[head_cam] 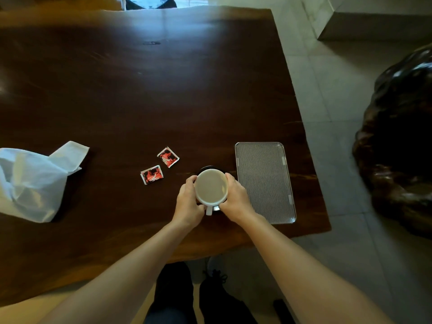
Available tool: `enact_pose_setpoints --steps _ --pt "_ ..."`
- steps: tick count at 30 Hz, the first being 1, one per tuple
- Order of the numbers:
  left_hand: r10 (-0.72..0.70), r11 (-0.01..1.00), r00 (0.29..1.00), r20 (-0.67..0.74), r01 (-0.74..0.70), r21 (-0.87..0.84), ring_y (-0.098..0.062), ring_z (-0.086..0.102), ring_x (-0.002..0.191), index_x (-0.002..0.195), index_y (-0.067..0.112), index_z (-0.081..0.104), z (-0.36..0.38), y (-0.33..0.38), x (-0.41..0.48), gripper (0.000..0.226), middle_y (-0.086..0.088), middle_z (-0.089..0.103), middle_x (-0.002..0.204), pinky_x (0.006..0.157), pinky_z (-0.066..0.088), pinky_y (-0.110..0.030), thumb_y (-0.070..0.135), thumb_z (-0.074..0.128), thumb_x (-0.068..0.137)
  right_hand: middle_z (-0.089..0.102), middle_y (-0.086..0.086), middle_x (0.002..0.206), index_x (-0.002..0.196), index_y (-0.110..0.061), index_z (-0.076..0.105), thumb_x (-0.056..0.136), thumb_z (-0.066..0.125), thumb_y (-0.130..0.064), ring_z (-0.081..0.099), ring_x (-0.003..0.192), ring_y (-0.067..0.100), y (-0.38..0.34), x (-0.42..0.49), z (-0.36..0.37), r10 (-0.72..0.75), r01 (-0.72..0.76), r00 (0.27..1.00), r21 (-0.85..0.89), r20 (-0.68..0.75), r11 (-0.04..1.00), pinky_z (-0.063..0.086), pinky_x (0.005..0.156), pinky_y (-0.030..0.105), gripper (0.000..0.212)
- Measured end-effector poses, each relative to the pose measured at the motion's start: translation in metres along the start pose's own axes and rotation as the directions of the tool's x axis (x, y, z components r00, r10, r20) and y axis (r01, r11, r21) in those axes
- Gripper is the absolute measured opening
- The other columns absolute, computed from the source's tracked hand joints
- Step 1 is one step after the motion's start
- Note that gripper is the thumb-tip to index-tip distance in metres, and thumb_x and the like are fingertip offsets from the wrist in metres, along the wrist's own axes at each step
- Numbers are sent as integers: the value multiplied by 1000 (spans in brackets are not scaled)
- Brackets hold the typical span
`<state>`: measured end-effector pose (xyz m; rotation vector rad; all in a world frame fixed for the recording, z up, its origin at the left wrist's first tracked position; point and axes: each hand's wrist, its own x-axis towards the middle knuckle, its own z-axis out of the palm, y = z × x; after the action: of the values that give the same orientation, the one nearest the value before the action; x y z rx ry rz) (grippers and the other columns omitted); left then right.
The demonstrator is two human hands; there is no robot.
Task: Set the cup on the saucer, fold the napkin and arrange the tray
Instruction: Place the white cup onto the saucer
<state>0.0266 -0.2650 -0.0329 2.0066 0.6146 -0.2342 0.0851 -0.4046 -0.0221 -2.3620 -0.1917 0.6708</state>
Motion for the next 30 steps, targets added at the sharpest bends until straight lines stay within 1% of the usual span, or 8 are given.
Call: enact_pose_setpoints --steps 3,6,8,10,19,23,26,30 --pt "-12 1000 1000 -1 12 0 -21 56 120 145 19 38 4 -2 4 87 -6 50 133 99 54 -43 -1 83 74 48 -3 117 141 -19 38 81 72 -1 51 107 13 3 5 1 8 -8 1000 10 17 1000 44 83 27 71" --pt "-17 1000 1000 -7 17 -1 -21 56 118 144 21 38 7 -6 8 86 -6 49 131 97 55 -42 -2 82 74 51 6 132 148 -16 32 82 70 0 53 120 22 4 10 3 28 -28 998 6 51 1000 51 95 35 78" --pt "-23 1000 1000 -11 23 0 -22 56 119 144 21 38 9 -8 11 86 -6 49 131 97 55 -42 -2 82 74 46 8 142 155 -16 21 85 69 -1 48 128 24 5 11 4 49 -49 996 -1 70 999 46 102 34 86" --pt "-25 1000 1000 -13 25 -1 -22 56 120 146 19 36 11 -10 12 87 -7 49 132 97 55 -42 -3 81 74 43 9 146 157 -15 15 87 68 -3 45 132 24 6 12 5 63 -63 995 -1 80 998 41 103 33 89" --pt "-17 1000 999 -47 16 -23 -18 57 116 143 16 39 19 -13 11 85 -9 50 131 98 55 -42 4 86 73 49 7 139 154 -16 23 87 67 -2 50 126 23 9 17 6 72 -71 994 -19 77 997 47 100 35 82" --pt "-6 999 999 -53 4 -37 -15 57 111 141 16 40 20 -12 11 84 -4 48 125 95 57 -41 3 86 72 35 10 155 158 -12 10 90 62 -2 38 140 26 9 19 3 74 -70 991 -44 109 997 36 110 35 86" --pt "-15 999 999 -52 12 -44 -19 59 111 140 18 40 22 -13 12 84 -1 45 123 92 58 -40 3 87 72 23 9 163 159 -13 3 91 57 4 27 147 26 8 19 1 88 -79 986 -61 144 995 29 115 36 89" --pt "-26 999 999 -48 24 -46 -22 62 109 142 17 39 22 -14 14 86 -9 49 131 92 58 -41 6 87 72 26 3 159 159 -16 6 97 51 -1 27 148 24 7 20 1 96 -92 984 -35 147 995 29 112 28 78"
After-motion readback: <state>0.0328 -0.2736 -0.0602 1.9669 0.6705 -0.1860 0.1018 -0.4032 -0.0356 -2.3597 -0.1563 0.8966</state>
